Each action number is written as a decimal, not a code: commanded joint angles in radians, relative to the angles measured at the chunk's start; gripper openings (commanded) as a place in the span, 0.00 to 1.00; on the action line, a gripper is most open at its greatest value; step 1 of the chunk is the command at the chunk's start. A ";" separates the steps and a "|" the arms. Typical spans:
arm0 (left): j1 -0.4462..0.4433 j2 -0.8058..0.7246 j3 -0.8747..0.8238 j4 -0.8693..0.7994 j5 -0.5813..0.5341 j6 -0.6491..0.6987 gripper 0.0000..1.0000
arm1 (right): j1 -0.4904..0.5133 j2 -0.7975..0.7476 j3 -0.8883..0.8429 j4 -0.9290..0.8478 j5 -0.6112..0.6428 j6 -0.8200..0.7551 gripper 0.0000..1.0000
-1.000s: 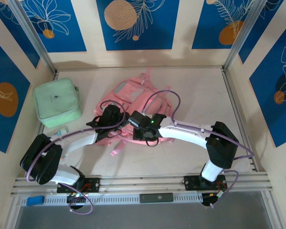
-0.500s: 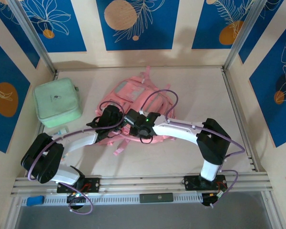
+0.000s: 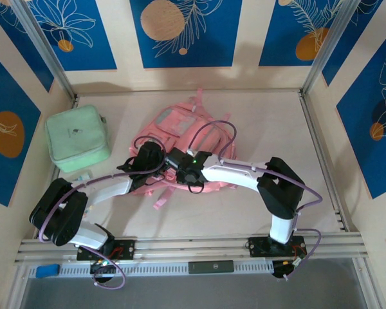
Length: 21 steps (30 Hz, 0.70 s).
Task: Pack the student bag
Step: Zip the student bag at the center of the table.
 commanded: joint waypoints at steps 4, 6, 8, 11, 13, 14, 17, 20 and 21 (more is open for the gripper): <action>0.007 0.001 -0.019 0.058 0.013 -0.009 0.08 | 0.002 0.038 0.077 -0.026 0.081 -0.116 0.14; 0.008 0.000 -0.019 0.049 0.008 -0.003 0.08 | 0.008 0.020 0.066 -0.032 0.100 -0.144 0.10; 0.015 0.000 -0.020 0.045 0.010 -0.003 0.08 | 0.006 -0.004 0.050 -0.036 0.094 -0.168 0.08; 0.021 -0.016 -0.023 0.011 -0.018 -0.012 0.04 | 0.004 -0.034 0.041 -0.077 0.102 -0.209 0.04; 0.025 -0.035 -0.031 -0.018 -0.056 -0.016 0.02 | 0.000 -0.057 0.026 -0.102 0.102 -0.237 0.01; 0.033 -0.042 -0.034 -0.022 -0.059 -0.008 0.02 | -0.004 -0.072 0.010 -0.107 0.095 -0.253 0.00; 0.070 -0.046 -0.022 -0.048 -0.020 0.024 0.01 | -0.025 -0.130 -0.065 -0.091 0.052 -0.302 0.00; 0.092 -0.058 -0.036 -0.055 -0.005 0.032 0.00 | -0.055 -0.199 -0.149 -0.077 0.044 -0.306 0.00; 0.096 -0.063 -0.045 -0.048 -0.005 0.033 0.00 | -0.067 -0.220 -0.172 -0.063 0.034 -0.321 0.00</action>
